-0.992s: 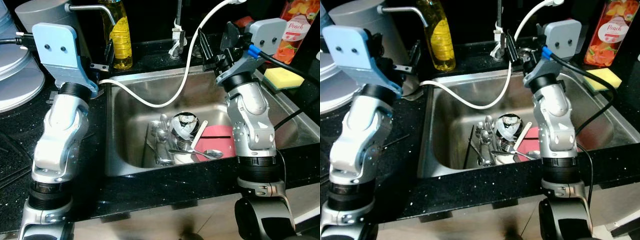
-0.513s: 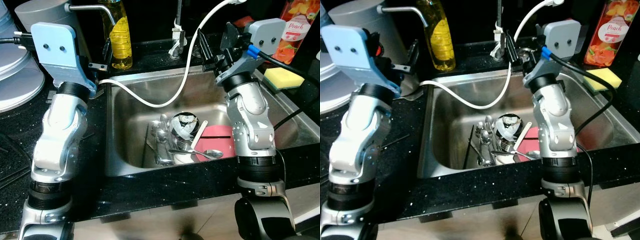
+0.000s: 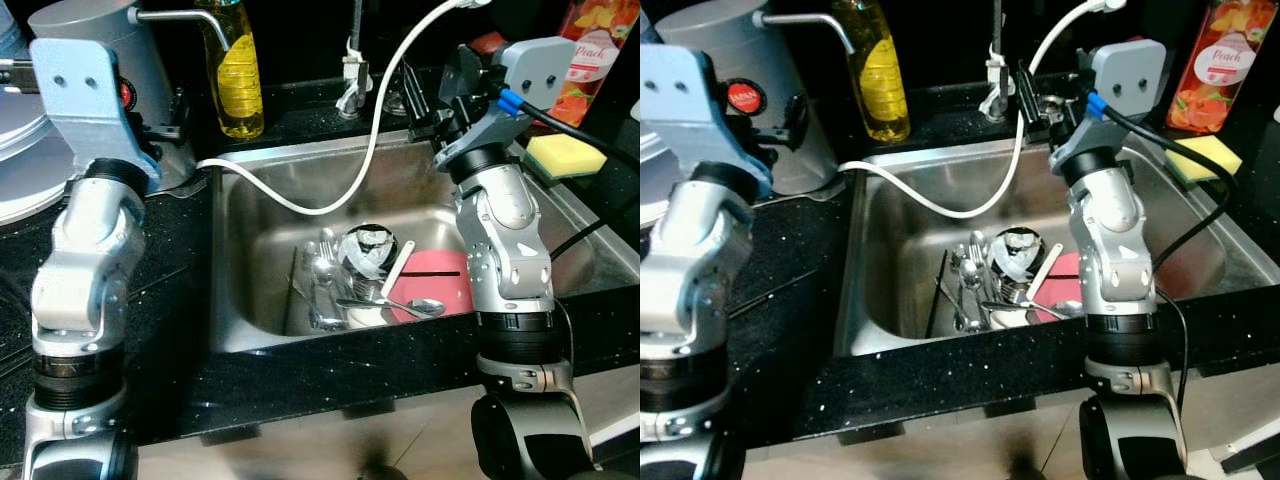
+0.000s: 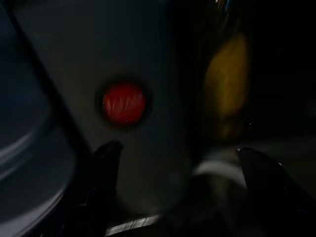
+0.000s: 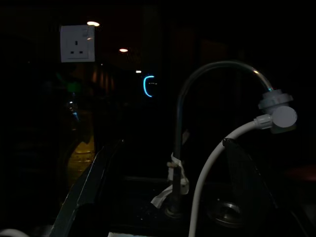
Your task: Kitchen organization
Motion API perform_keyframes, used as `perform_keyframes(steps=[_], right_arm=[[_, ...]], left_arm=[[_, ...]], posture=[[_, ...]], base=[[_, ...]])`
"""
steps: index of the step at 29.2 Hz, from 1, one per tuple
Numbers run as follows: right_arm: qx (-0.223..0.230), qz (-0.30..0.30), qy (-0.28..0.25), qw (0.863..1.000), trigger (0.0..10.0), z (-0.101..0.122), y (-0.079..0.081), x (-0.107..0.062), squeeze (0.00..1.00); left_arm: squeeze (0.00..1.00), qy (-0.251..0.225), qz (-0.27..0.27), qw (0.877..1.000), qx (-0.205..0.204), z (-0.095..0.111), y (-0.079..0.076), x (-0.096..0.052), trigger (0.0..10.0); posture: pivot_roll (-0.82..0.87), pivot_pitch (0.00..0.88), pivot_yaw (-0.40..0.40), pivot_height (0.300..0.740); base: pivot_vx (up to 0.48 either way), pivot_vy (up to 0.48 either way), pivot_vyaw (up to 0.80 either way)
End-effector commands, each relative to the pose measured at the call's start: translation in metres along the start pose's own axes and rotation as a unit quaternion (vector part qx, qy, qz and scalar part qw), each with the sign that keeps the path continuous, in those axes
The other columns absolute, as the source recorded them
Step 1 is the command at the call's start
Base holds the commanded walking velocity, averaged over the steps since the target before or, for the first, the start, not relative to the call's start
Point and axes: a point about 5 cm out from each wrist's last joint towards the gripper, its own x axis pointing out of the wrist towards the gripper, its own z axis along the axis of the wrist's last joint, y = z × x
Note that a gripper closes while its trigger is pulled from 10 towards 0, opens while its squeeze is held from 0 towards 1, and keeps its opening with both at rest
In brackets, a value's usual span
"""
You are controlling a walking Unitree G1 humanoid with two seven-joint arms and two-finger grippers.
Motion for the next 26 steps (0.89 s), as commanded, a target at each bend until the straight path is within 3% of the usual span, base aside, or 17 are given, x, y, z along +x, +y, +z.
perform_keyframes(steps=[1, 3, 6, 8, 12, 16, 20, 22, 26], right_arm=[[0.002, 0.0, -0.002, 1.0, 10.0, 0.0, 0.001, 0.002, 0.0], [0.002, -0.001, -0.002, 1.0, 10.0, 0.0, 0.0, 0.002, 0.0], [0.002, -0.002, 0.0, 1.0, 10.0, -0.001, 0.0, 0.001, 0.0], [0.002, -0.002, 0.0, 1.0, 10.0, -0.001, -0.001, 0.001, 0.0], [0.004, -0.001, 0.001, 1.0, 10.0, -0.002, 0.0, 0.001, 0.0], [0.008, 0.002, 0.001, 1.0, 10.0, -0.002, 0.003, 0.002, 0.0], [0.009, 0.003, 0.001, 1.0, 10.0, -0.002, 0.004, 0.002, 0.0], [0.01, 0.003, 0.0, 1.0, 10.0, -0.001, 0.005, 0.002, 0.0], [0.01, 0.002, 0.001, 1.0, 10.0, -0.001, 0.004, 0.002, 0.0]], left_arm=[[0.0, 0.051, -0.014, 0.997, 0.048, -0.015, 0.004, -0.001, 10.0], [0.0, 0.074, -0.022, 0.991, 0.109, -0.021, 0.015, -0.002, 10.0], [0.0, 0.09, -0.009, 0.985, 0.145, -0.025, 0.033, 0.003, 10.0], [0.0, 0.094, -0.015, 0.983, 0.156, -0.026, 0.033, 0.004, 10.0], [0.0, 0.107, -0.056, 0.977, 0.175, -0.032, 0.027, 0.005, 10.0], [0.0, 0.128, -0.113, 0.972, 0.16, -0.045, 0.014, 0.011, 10.0], [0.0, 0.136, -0.135, 0.969, 0.156, -0.052, 0.007, 0.017, 10.0], [0.0, 0.151, -0.147, 0.96, 0.184, -0.065, -0.001, 0.029, 10.0], [0.0, 0.154, -0.138, 0.956, 0.207, -0.07, -0.001, 0.039, 10.0]], posture=[[-0.05, 0.011, 0.076, 0.74], [-0.05, 0.013, 0.073, 0.74], [-0.05, 0.015, 0.066, 0.74], [-0.05, 0.015, 0.066, 0.74], [-0.04, 0.018, 0.062, 0.74], [-0.04, 0.021, 0.06, 0.74], [-0.04, 0.024, 0.062, 0.74], [-0.05, 0.03, 0.065, 0.74], [-0.06, 0.035, 0.064, 0.74]], base=[[0.0, 0.0, 0.0], [0.0, 0.0, 0.0], [0.0, 0.0, 0.0], [0.0, 0.0, 0.0], [0.0, 0.0, 0.0], [0.0, 0.0, 0.0], [0.0, 0.0, 0.0], [0.0, 0.0, 0.0], [0.0, 0.0, 0.0]])
